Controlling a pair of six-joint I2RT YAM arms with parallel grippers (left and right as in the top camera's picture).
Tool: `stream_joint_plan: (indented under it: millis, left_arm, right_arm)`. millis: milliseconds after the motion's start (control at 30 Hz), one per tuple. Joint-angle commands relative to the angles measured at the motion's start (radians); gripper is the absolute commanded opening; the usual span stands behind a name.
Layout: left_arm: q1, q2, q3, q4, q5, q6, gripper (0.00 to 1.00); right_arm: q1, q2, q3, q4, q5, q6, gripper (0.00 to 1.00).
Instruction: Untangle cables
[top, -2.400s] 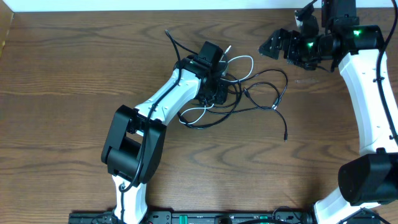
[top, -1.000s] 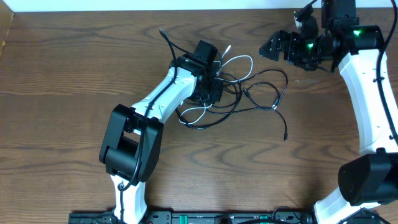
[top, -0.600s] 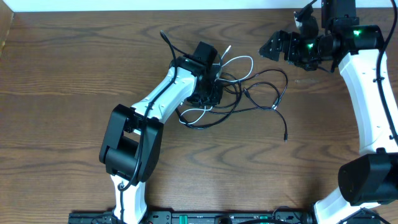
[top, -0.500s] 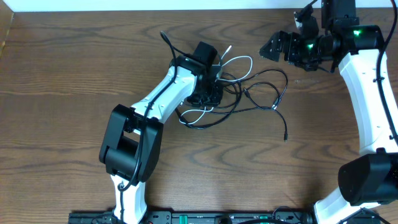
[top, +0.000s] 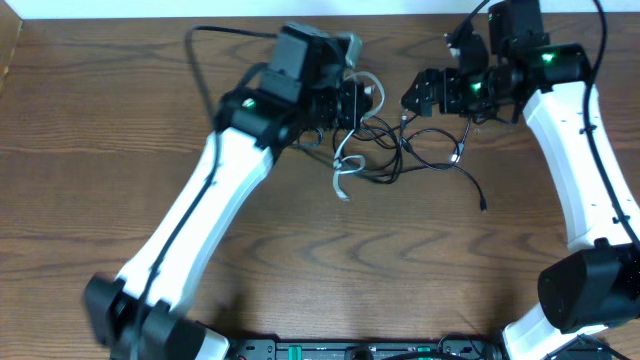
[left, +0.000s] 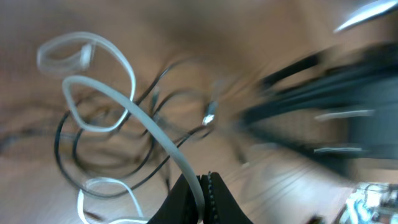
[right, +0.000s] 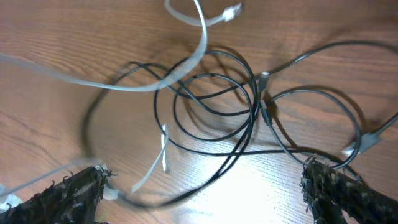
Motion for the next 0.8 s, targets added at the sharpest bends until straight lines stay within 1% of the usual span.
stream_joint_plan:
  millis: [0,133,300,500,700,767]
  left_arm:
    - [0.004,-0.09,0.021,0.067,0.022,-0.075,0.07]
    - [0.004,-0.16,0.022,0.165,0.014,-0.123,0.07]
    - [0.004,-0.189,0.021,0.251,0.01,-0.148,0.07]
    - [0.004,-0.188,0.021,0.251,-0.034,-0.165,0.08]
    - [0.004,-0.187,0.021,0.251,-0.042,-0.166,0.07]
    - [0.004,-0.187,0.021,0.25,-0.043,-0.166,0.08]
  right_arm:
    - [0.006,-0.018,-0.06,0.021,-0.003,0.014,0.99]
    - [0.01,-0.018,-0.13,0.054,-0.141,-0.012,0.99]
    - [0.018,-0.018,-0.18,0.07,-0.344,-0.115,0.99]
    - [0.017,-0.018,-0.181,0.064,-0.552,-0.211,0.99]
    - [0.017,-0.019,-0.18,0.081,-0.657,-0.215,0.99]
    - [0.019,-0.019,-0.18,0.08,-0.71,-0.236,0.99]
